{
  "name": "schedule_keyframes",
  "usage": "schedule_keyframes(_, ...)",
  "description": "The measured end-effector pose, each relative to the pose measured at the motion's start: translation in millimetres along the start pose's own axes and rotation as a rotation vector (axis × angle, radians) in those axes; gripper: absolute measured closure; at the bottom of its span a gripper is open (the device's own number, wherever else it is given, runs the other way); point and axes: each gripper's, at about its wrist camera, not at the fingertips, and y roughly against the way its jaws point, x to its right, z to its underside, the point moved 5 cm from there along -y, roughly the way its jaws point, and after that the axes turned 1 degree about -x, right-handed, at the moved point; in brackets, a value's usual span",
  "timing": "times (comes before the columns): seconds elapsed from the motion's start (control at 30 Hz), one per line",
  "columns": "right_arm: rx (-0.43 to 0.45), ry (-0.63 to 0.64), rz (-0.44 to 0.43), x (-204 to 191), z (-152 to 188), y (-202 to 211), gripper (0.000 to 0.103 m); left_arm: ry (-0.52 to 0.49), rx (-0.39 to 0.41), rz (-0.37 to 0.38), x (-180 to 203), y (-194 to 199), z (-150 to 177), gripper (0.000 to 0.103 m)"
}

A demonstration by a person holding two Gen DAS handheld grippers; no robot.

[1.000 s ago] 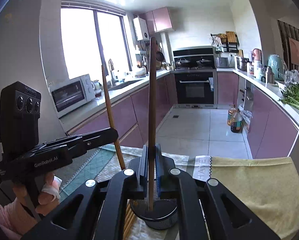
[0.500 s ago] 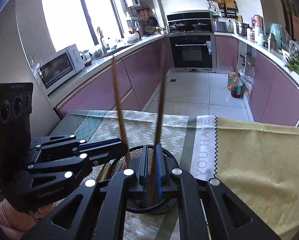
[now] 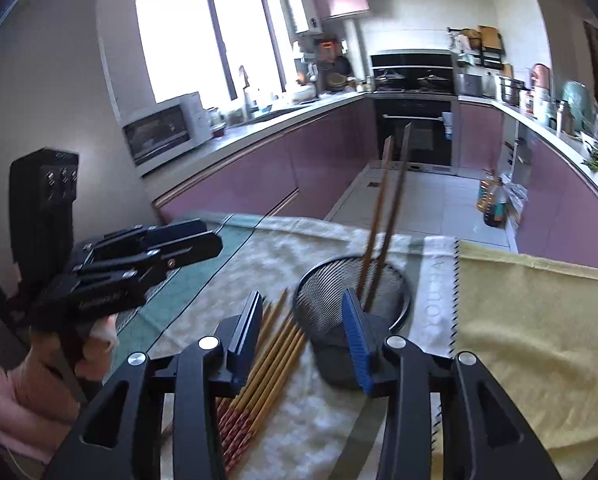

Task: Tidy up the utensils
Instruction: 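Open both tools to release the chopsticks and withdraw from the holder, then close the left tool on a chopstick while the right tool grasps another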

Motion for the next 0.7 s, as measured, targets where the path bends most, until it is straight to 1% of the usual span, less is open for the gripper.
schedule_keyframes(0.13, -0.072, -0.002, -0.024, -16, 26, -16, 0.064, 0.022, -0.086, -0.041, -16, 0, 34, 0.058)
schedule_keyframes(0.2, -0.126, -0.036, -0.034, -16, 41, -32, 0.064, 0.041, -0.137, -0.051, -24, -6, 53, 0.059)
schedule_keyframes(0.3, -0.184, -0.069, -0.018, -14, 57, -49, 0.064, 0.071, -0.230, -0.057, -32, -18, 81, 0.061)
schedule_keyframes(0.37, -0.210, -0.097, -0.018, -13, 64, -58, 0.066, 0.083, -0.278, -0.052, -34, -27, 97, 0.066)
schedule_keyframes(0.5, -0.230, -0.111, -0.001, -13, 74, -67, 0.068, 0.090, -0.313, -0.049, -34, -35, 113, 0.067)
schedule_keyframes(0.6, -0.246, -0.111, 0.021, -13, 77, -73, 0.072, 0.089, -0.334, -0.067, -31, -41, 121, 0.069)
schedule_keyframes(0.7, -0.255, -0.111, 0.037, -13, 79, -77, 0.074, 0.087, -0.343, -0.072, -31, -44, 122, 0.071)
